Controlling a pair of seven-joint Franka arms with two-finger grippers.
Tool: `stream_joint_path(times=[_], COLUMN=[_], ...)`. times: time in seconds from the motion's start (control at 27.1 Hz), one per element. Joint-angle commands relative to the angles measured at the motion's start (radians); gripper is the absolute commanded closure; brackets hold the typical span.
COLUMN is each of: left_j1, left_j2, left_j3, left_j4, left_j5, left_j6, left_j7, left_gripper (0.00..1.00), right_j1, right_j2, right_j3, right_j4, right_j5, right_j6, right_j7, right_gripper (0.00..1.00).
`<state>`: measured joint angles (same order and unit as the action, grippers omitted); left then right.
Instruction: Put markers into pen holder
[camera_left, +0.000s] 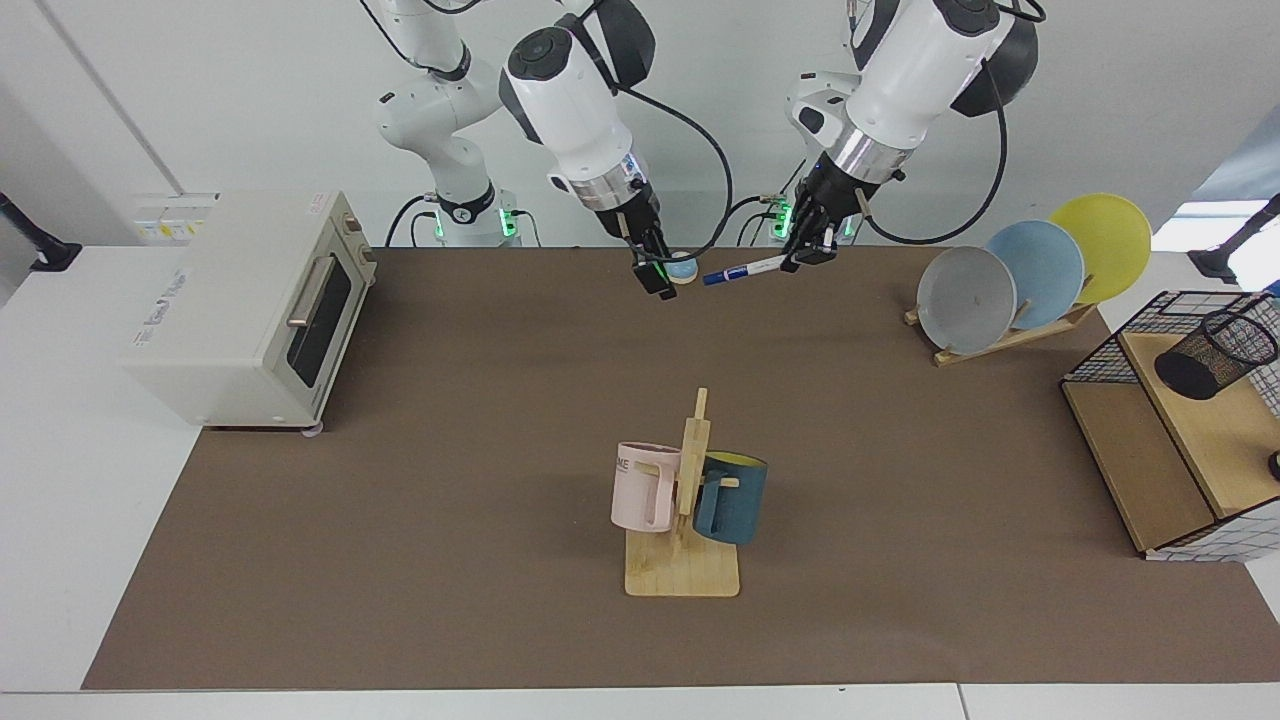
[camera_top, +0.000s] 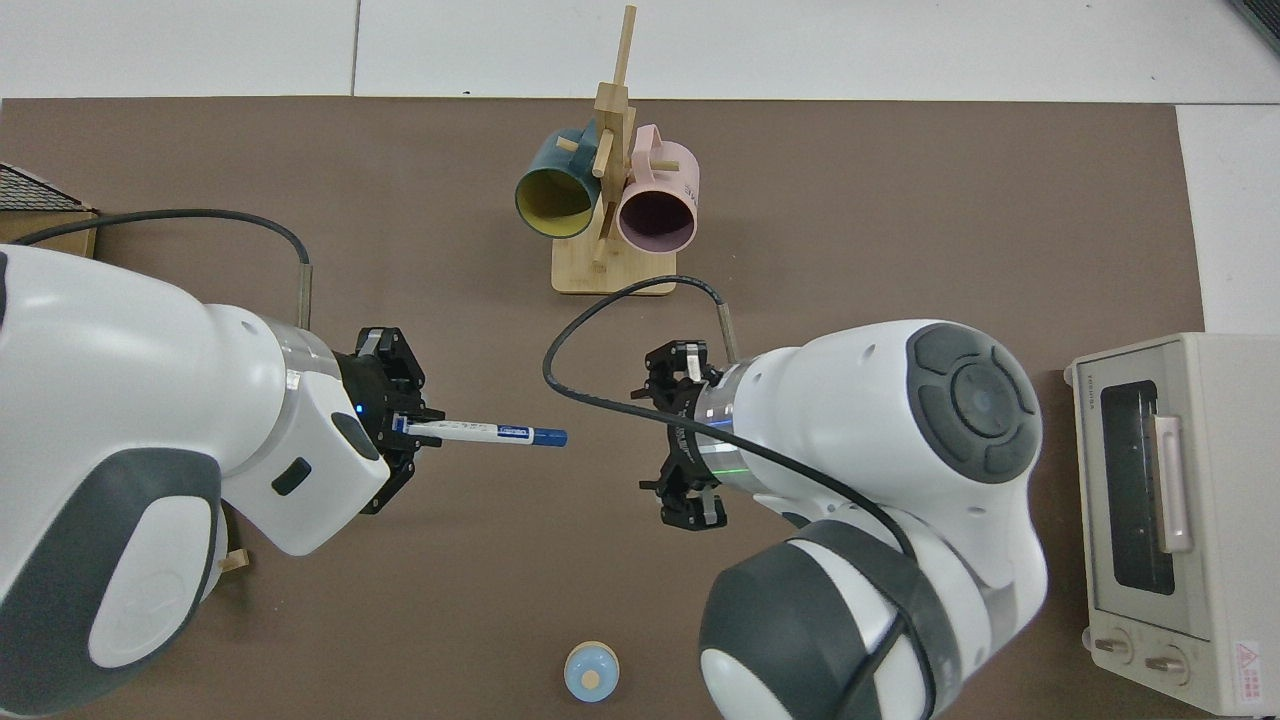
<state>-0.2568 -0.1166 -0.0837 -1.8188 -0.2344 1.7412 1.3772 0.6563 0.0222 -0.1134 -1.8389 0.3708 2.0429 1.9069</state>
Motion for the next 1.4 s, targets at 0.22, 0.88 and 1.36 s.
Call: stream_joint_path(times=[0.22,0.88,1.36], left_j1=[0.007,0.014,0.028], left_j2=[0.009,0.126,0.156], left_j3=[0.090,0.361,0.561], left_j4=[-0.010,0.161,0.214], left_j5=[0.283,0.586,0.776], left_j6=[0.011,0.024,0.067], left_j7=[-0.029,0.132,0.266], left_gripper=[1.00,1.00,1.00], right_j1=[-0.227,-0.503,-0.511], right_j2=[-0.091,-0.119,-0.108], right_j3=[0.008,0.009,-0.034], right_j4=[-0.016,0.047,0.124], right_j5=[-0.243,-0.404,-0.423], right_j6=[-0.175,-0.263,-0.412], right_j7=[-0.601,-1.681,-1.760], right_gripper=[0.00,0.00,0.00])
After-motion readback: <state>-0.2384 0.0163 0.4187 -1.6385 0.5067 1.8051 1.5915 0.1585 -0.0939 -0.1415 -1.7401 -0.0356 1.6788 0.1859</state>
